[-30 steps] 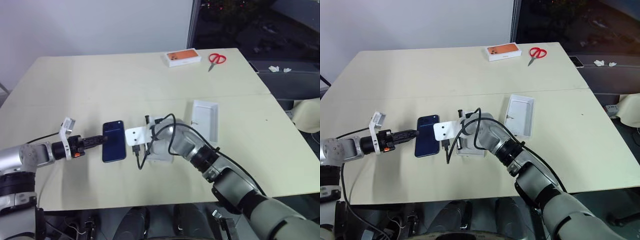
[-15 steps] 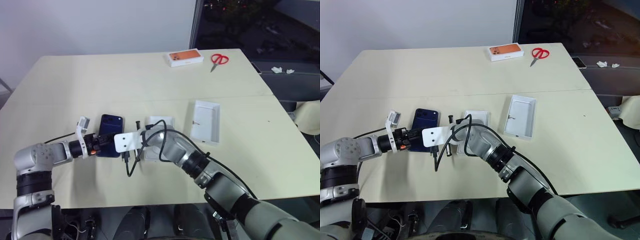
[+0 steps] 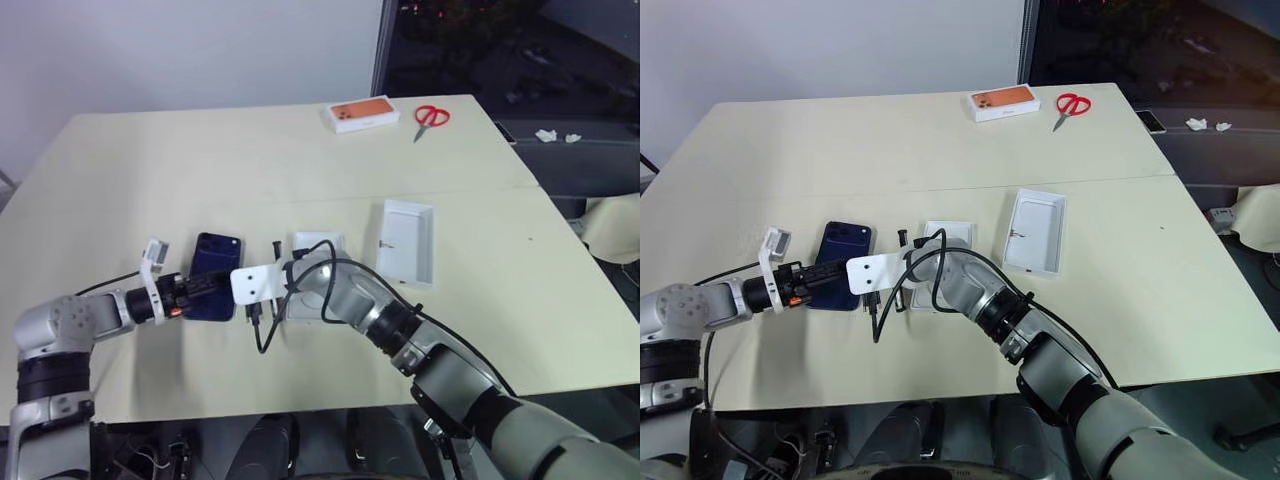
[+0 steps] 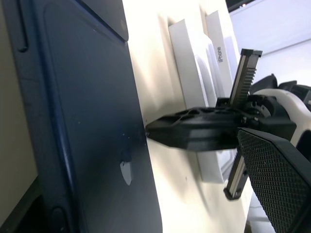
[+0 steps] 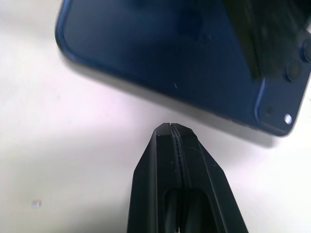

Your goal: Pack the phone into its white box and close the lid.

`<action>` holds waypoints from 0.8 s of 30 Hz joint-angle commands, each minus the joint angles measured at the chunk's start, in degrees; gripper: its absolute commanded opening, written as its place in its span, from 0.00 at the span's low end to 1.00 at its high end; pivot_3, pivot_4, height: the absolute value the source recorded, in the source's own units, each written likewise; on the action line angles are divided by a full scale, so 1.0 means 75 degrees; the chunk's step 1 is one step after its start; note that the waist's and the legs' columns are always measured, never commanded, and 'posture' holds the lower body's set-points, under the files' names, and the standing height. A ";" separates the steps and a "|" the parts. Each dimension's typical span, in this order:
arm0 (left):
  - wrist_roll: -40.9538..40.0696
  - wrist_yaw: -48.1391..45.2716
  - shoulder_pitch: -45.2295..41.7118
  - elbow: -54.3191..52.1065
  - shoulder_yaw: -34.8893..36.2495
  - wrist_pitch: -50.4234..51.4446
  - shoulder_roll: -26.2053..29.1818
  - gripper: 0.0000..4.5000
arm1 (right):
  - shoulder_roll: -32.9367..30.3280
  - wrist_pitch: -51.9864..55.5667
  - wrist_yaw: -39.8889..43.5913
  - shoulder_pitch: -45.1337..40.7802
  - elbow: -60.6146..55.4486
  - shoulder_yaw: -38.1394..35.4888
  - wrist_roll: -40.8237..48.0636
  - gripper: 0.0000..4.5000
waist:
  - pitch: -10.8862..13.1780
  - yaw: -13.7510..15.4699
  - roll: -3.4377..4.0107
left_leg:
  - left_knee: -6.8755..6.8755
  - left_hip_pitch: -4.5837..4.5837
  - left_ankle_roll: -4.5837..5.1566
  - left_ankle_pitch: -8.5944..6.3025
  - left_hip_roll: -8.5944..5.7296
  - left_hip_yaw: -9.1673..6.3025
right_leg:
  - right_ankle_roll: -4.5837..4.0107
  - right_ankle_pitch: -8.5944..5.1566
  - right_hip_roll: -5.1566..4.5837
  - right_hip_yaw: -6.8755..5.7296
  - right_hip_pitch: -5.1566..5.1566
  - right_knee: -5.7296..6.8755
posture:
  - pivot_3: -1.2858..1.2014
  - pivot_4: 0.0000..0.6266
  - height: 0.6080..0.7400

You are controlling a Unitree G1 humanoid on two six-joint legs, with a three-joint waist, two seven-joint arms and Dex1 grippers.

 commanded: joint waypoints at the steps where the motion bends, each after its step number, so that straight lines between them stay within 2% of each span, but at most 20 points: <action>1: 0.0021 0.0168 0.0201 0.0019 0.0013 0.0006 0.0060 0.98 | 0.0009 -0.0062 -0.0069 -0.0085 -0.0061 0.0032 -0.0026 0.00 | 0.0000 -0.0012 0.0000 | -0.0002 0.0001 0.0000 0.0000 0.0001 0.0000 | -0.0001 0.0000 0.0000 0.0000 0.0001 0.0000 | 0.52 0.24 1.00; 6: -0.0114 0.0260 0.0282 -0.0070 0.0028 0.0014 0.0044 0.98 | -0.0017 -0.0090 -0.0081 -0.0099 -0.0052 0.0036 -0.0024 0.00 | 0.0000 -0.0012 0.0000 | -0.0002 0.0001 -0.0002 0.0001 0.0002 0.0000 | -0.0002 -0.0001 0.0002 0.0000 0.0000 0.0001 | 0.52 0.24 1.00; 9: -0.0173 0.0309 0.0277 0.0040 0.0078 -0.0014 0.0024 0.81 | -0.0052 -0.0110 -0.0088 -0.0084 -0.0059 0.0048 -0.0043 0.00 | 0.0000 -0.0013 0.0000 | -0.0003 0.0001 -0.0002 0.0001 0.0003 0.0000 | -0.0002 -0.0001 0.0003 0.0000 0.0000 0.0000 | 0.52 0.24 1.00; 13: -0.0281 0.0294 0.0310 0.0113 0.0114 -0.0024 0.0027 0.37 | -0.0089 -0.0082 -0.0062 -0.0065 -0.0147 -0.0007 0.0002 0.00 | 0.0000 -0.0009 0.0000 | -0.0003 -0.0001 -0.0002 0.0001 0.0002 0.0000 | -0.0002 -0.0001 0.0003 0.0000 -0.0004 -0.0001 | 0.52 0.24 1.00; 24: -0.0384 0.0391 0.0464 0.0357 0.0130 -0.0018 -0.0107 0.37 | -0.0213 -0.0064 -0.0162 -0.0122 -0.0137 -0.0078 0.0015 0.00 | 0.0002 0.0002 -0.0003 | -0.0002 -0.0001 -0.0002 0.0001 0.0001 -0.0003 | -0.0002 -0.0001 0.0001 0.0000 -0.0006 -0.0001 | 0.52 0.24 1.00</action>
